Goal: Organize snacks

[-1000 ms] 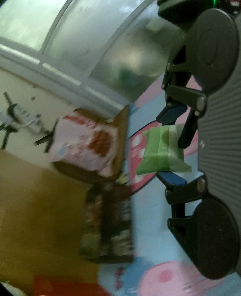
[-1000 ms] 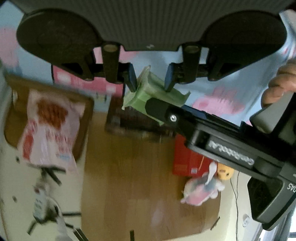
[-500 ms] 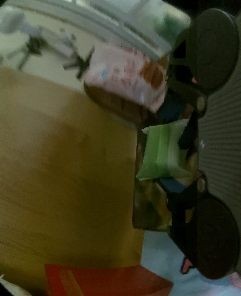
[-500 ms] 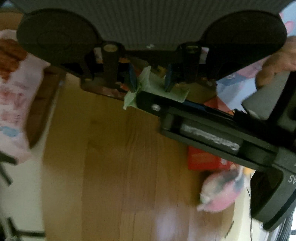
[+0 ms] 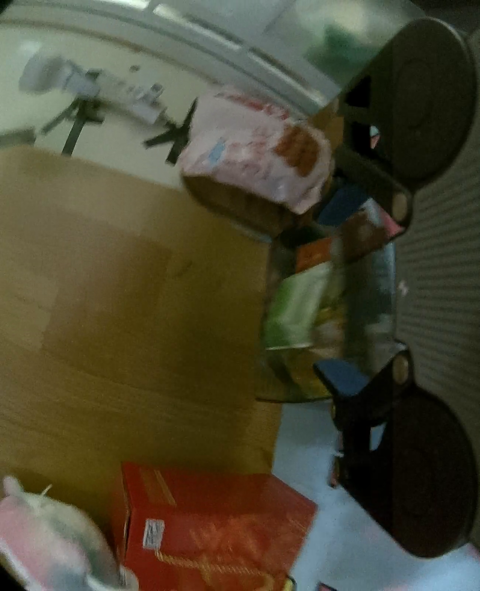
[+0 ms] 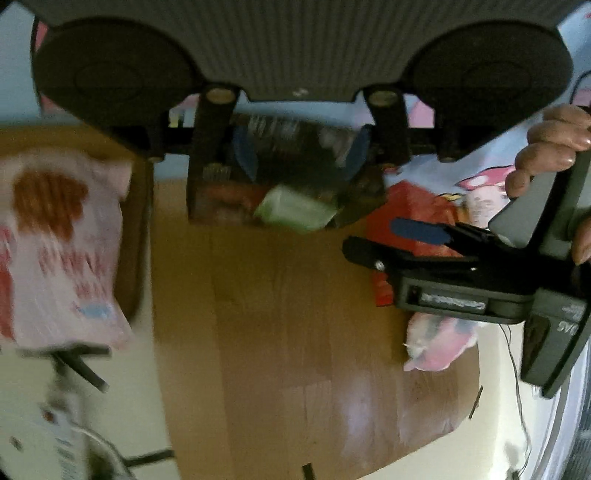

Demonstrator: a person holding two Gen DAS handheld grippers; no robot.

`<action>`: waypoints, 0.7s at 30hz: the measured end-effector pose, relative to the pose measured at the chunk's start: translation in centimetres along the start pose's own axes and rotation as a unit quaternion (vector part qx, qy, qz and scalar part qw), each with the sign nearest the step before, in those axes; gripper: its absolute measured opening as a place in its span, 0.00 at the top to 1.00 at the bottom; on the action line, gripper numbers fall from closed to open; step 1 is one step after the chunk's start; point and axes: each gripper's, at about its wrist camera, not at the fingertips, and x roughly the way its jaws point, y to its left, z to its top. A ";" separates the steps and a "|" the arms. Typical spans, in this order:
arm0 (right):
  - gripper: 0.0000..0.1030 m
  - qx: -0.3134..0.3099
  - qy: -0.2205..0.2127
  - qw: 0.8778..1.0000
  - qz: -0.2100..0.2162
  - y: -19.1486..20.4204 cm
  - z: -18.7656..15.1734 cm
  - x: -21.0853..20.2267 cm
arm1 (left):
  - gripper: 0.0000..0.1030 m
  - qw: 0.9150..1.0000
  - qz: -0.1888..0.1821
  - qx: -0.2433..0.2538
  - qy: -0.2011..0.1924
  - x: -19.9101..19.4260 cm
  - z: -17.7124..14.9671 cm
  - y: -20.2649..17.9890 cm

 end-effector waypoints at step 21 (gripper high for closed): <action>0.00 0.153 0.053 0.985 -0.059 2.4 -8.8 -11.0 | 0.00 0.985 0.161 0.060 0.032 -11.7 -14.9 -4.6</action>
